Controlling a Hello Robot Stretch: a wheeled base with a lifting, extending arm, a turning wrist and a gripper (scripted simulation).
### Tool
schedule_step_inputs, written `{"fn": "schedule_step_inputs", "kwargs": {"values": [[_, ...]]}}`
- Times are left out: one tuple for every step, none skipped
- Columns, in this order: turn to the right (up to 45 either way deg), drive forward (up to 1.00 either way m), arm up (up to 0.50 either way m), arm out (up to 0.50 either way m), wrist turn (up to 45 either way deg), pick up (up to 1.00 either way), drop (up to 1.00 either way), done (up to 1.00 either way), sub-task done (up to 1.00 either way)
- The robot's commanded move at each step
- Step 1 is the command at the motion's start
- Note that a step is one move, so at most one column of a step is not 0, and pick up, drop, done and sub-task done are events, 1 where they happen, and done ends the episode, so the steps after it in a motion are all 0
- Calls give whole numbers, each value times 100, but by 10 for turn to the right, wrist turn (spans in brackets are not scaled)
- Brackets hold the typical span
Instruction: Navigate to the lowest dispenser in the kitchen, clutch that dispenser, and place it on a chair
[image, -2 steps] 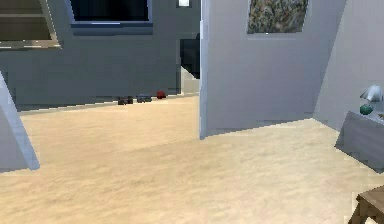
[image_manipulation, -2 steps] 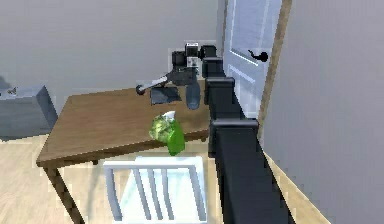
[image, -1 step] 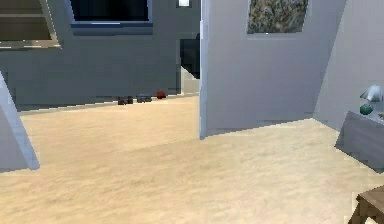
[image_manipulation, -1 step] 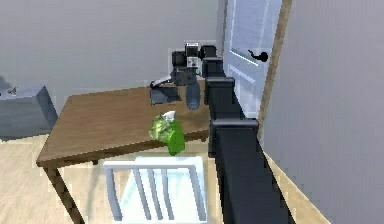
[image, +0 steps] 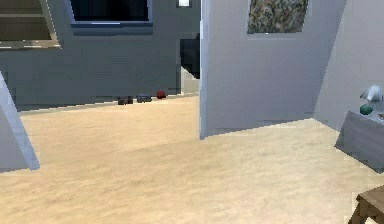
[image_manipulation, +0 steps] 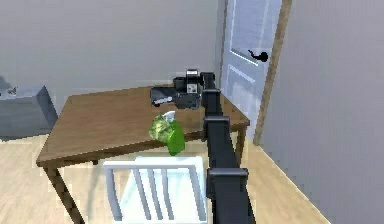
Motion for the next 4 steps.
{"fn": "schedule_step_inputs", "kwargs": {"values": [[0, 0, -32, 0, 0, 0, 0, 0, 0], [0, 0, 8, 0, 0, 0, 0, 0, 0], [0, 0, -40, 0, 0, 0, 0, 0, 0], [0, 0, 0, 0, -450, 0, 0, 0, 0]]}}
